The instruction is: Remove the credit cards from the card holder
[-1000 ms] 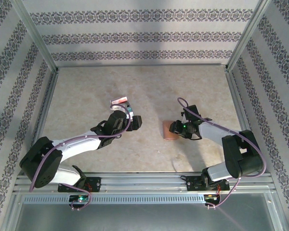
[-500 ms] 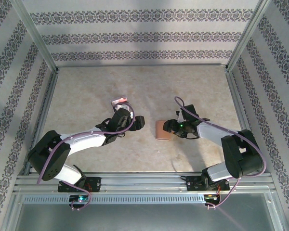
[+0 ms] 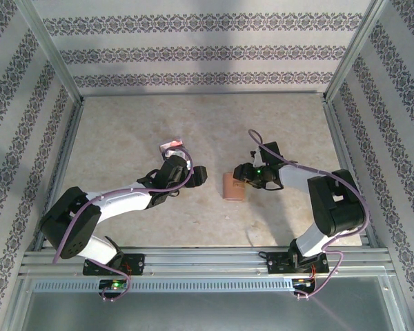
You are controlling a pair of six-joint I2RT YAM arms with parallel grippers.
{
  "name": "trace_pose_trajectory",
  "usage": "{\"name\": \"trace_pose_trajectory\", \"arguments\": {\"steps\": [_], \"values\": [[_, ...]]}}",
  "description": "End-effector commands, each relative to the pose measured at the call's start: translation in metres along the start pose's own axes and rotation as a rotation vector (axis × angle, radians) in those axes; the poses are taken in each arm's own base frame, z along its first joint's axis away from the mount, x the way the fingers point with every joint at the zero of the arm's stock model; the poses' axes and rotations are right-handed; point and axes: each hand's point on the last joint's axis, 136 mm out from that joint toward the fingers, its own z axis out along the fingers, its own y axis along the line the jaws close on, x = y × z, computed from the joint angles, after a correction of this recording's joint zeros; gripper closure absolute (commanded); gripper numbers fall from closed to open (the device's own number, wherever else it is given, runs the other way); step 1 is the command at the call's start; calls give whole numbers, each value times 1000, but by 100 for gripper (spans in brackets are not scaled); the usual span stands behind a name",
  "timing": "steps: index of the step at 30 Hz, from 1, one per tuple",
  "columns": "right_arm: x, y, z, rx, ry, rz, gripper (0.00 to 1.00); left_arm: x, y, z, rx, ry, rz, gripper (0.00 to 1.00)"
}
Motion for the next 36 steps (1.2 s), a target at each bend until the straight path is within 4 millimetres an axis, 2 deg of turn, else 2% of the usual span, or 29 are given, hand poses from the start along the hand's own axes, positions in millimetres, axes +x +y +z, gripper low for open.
{"name": "trace_pose_trajectory", "arguments": {"steps": [1, 2, 3, 7, 14, 23, 36], "values": [[-3, 4, 6, -36, 16, -19, 50, -6, -11, -4, 29, -19, 6, 17], [-2, 2, 8, -31, 21, -13, 53, -6, -11, -3, 27, -18, 6, 17], [1, -1, 10, -28, 28, -5, 60, -5, -11, -3, 26, -16, 6, 17], [4, -1, 9, -32, 28, -4, 79, -4, -9, -2, 20, -13, 7, 17], [0, 7, 2, -55, 8, -15, 99, -3, -9, -3, 19, -10, 7, 16], [-1, 26, -13, -116, -35, -35, 100, -1, -10, -2, 41, -1, -27, 16], [-9, 64, -49, -277, -158, -78, 100, -5, -13, -9, 129, -11, -69, 17]]}}
